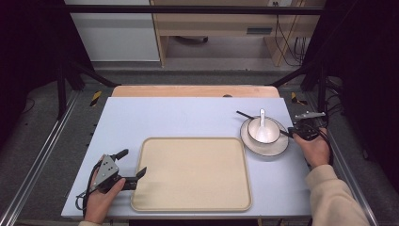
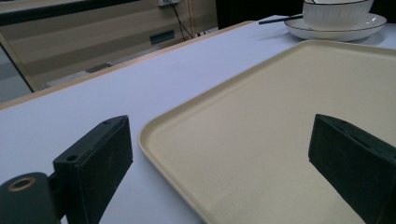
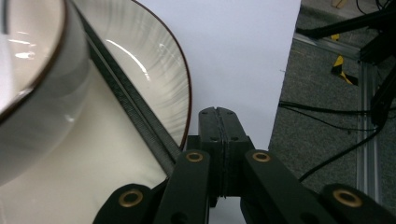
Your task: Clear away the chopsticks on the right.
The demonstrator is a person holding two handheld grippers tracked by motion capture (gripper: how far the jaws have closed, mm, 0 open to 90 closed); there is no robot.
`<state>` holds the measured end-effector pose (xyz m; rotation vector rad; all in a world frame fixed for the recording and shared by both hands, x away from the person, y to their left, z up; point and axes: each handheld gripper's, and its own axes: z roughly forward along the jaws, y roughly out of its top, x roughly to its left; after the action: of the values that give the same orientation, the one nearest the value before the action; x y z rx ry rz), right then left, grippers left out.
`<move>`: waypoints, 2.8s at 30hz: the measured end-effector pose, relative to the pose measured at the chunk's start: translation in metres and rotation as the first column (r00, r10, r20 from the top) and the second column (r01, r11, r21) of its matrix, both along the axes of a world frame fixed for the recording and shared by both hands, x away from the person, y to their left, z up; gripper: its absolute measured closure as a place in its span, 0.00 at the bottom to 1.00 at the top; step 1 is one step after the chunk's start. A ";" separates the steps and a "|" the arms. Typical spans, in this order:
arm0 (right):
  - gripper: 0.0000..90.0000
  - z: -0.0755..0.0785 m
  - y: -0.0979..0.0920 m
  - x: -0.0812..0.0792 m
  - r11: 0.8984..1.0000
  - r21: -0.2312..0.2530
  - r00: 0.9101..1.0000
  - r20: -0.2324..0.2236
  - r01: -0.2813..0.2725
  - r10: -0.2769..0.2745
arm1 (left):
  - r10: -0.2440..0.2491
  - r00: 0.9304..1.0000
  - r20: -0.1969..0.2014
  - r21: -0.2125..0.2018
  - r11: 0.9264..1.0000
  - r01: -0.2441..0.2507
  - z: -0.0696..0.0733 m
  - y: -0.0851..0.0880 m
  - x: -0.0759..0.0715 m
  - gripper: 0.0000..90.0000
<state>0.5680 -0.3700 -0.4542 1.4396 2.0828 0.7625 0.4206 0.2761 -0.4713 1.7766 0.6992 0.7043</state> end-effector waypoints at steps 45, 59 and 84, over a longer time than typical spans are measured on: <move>0.90 0.006 0.007 0.002 0.971 0.017 0.971 0.046 -0.237 0.236 | -0.012 1.000 -0.010 0.015 1.000 0.013 -0.001 -0.002 0.001 0.07; 0.95 0.011 0.013 -0.017 0.984 -0.022 0.973 0.147 -0.177 0.179 | -0.004 1.000 -0.009 0.021 1.000 0.004 -0.002 -0.002 0.001 0.07; 0.95 0.036 0.059 -0.153 0.999 -0.044 0.923 0.383 -0.017 0.032 | -0.017 1.000 0.007 -0.017 1.000 0.017 0.002 -0.004 0.005 0.07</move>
<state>0.4152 -0.3106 -0.4180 1.1348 1.8044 0.9242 0.4256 0.2718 -0.4696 1.7621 0.6821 0.6910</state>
